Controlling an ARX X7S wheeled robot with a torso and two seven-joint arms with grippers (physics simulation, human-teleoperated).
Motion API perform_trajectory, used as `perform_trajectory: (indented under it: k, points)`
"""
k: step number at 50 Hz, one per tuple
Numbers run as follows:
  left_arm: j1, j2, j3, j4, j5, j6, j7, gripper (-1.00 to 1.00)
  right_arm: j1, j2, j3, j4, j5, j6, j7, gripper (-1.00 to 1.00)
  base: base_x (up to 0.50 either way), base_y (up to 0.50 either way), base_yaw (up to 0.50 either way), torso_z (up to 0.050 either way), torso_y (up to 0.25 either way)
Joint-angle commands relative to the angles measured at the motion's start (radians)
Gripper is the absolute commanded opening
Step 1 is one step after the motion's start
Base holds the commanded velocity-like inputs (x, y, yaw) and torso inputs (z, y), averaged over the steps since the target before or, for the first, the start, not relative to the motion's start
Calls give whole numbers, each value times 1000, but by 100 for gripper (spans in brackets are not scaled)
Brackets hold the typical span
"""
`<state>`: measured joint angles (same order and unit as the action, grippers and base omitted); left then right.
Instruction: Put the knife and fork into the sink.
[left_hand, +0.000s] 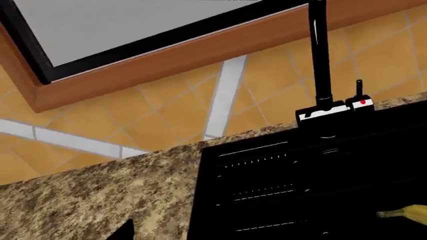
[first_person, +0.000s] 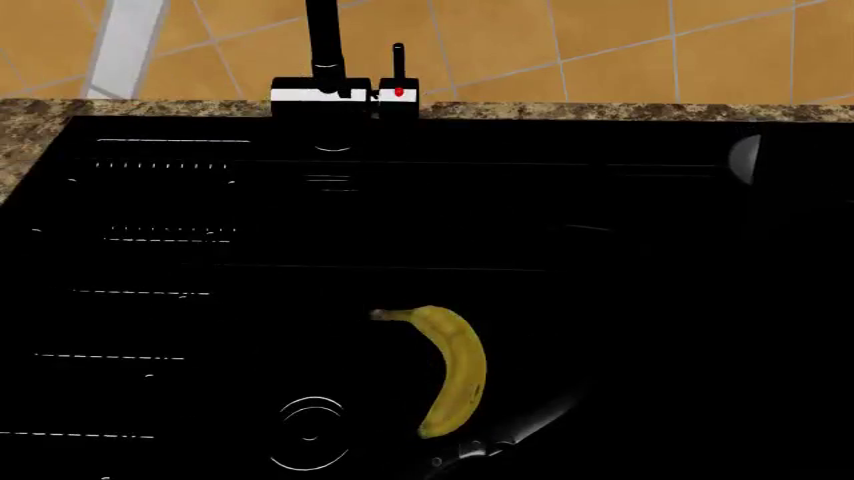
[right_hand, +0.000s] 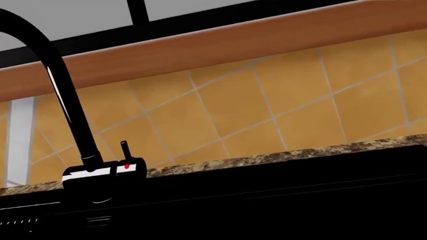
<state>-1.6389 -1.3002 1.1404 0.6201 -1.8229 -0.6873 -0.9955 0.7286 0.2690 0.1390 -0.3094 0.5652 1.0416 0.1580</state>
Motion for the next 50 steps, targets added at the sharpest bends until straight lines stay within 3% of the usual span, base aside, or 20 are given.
perform_trajectory:
  k: [1,9,26,35,41,50]
  points:
    - [-20,-198,-29,17,-60,-6,-45,100,-5,8,7,-3,7,-1,4,100,0,0,0,0,0]
    - [-56,-267,-67,-70,-133,-61,-51,100,-15,8,11,-4,11,-7,5,100,0,0,0,0,0]
    - [-8,-271,-35,-262,-92,-115,-117,100,-37,10,13,9,15,-28,3,100,0,0,0,0,0]
    - [47,-270,14,-253,21,-70,18,100,-41,7,4,22,15,-44,-3,100,0,0,0,0,0]
    - [114,-200,65,-313,90,63,81,100,-34,4,-5,34,14,-52,-4,100,0,0,0,0,0]
    - [124,-98,67,-426,126,103,145,100,-36,5,-9,42,15,-59,-4,100,0,0,0,0,0]
